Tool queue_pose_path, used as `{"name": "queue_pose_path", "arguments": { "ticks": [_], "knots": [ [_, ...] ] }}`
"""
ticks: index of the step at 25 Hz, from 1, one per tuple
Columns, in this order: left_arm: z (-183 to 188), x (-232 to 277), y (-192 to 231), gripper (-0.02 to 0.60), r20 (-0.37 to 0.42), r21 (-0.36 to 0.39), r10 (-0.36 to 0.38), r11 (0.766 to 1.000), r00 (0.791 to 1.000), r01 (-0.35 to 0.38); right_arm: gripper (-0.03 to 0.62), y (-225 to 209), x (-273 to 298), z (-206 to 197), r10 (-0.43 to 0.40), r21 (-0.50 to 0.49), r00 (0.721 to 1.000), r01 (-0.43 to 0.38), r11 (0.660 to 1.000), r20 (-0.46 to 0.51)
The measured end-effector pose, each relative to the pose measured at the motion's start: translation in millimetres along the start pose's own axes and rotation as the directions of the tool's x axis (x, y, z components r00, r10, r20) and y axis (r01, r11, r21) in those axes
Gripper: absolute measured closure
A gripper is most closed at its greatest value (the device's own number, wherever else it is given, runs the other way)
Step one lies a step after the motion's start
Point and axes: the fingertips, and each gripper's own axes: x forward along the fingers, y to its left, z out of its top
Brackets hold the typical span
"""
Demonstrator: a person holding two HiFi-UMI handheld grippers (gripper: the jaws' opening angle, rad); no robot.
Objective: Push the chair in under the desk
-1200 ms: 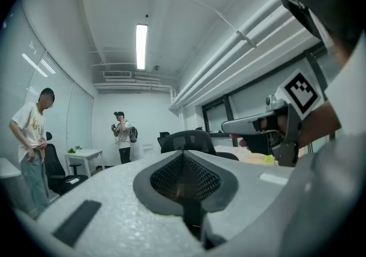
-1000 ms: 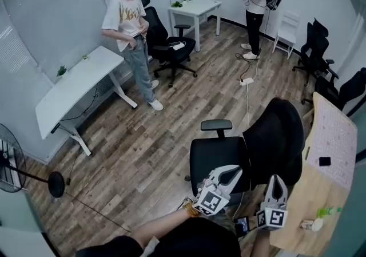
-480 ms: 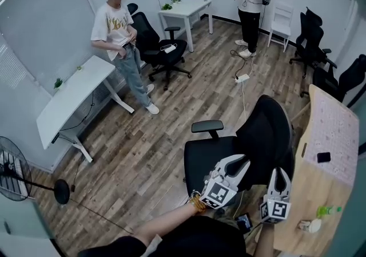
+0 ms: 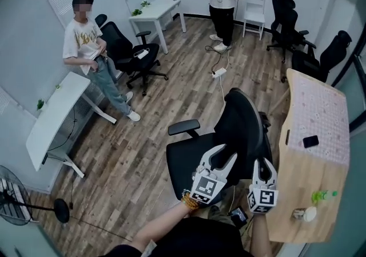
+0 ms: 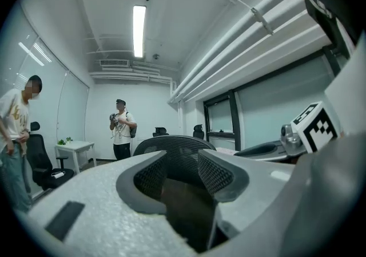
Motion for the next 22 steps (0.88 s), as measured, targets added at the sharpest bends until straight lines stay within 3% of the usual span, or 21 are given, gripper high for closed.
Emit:
{"name": "queue_pose_path", "arguments": {
  "ticks": [10,18,22],
  "knots": [
    [6,61,-48,0.359,-0.021,0.012,-0.067,0.998,0.998,0.067,0.493,-56,7,-30,-0.052,0.014,0.996,0.053,0.998,-0.070],
    [3,79,-44,0.354,-0.009,-0.036,-0.032,0.999,0.999,0.032,0.471,-79,19,-44,-0.058,0.006,0.991,0.059,0.998,-0.124],
    [-3,83,-58,0.331,-0.023,-0.040,-0.053,0.998,0.998,0.052,0.440,-92,24,-59,-0.050,0.016,0.988,0.053,0.998,-0.143]
  ]
}}
